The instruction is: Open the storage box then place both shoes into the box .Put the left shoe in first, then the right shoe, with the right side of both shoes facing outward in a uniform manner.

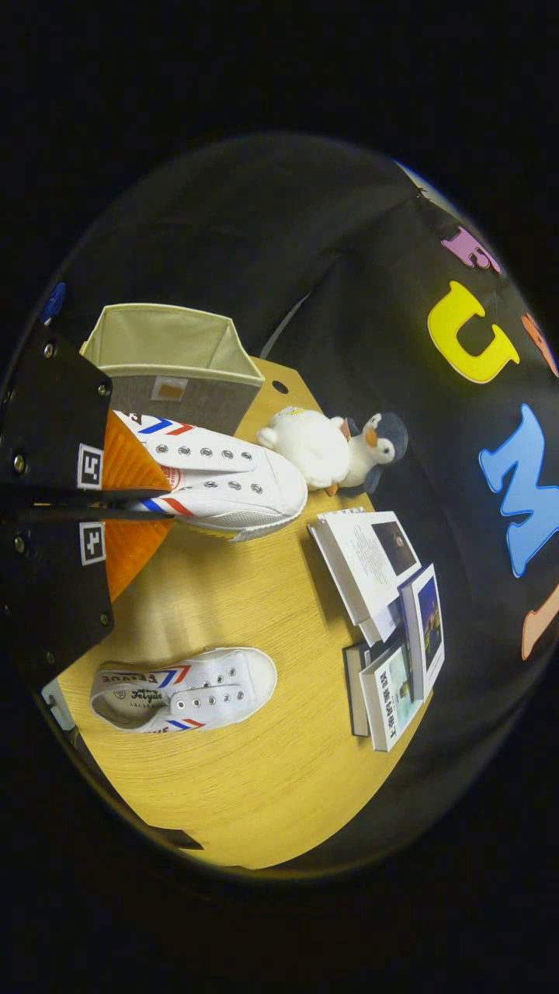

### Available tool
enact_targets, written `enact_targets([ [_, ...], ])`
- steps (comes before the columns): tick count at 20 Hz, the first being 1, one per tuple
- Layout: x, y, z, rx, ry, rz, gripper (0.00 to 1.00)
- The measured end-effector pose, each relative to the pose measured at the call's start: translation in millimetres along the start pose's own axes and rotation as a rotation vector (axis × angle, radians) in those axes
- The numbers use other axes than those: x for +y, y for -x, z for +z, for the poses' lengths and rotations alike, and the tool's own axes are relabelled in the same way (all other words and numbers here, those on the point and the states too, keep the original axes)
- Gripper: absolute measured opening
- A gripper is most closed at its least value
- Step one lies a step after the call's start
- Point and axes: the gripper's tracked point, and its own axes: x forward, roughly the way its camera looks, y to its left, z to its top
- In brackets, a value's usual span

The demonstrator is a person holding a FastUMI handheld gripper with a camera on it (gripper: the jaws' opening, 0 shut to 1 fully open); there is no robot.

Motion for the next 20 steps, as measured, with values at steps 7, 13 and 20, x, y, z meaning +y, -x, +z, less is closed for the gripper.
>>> enact_targets([
  [7, 64.3, 17.3, 18.8, -0.037, 0.025, 0.064, 0.01],
  [13, 117.6, 13.1, 15.8, -0.025, 0.07, 0.109, 0.01],
  [20, 162.8, -12.5, -8.9, 0.018, 0.106, 0.137, 0.01],
])
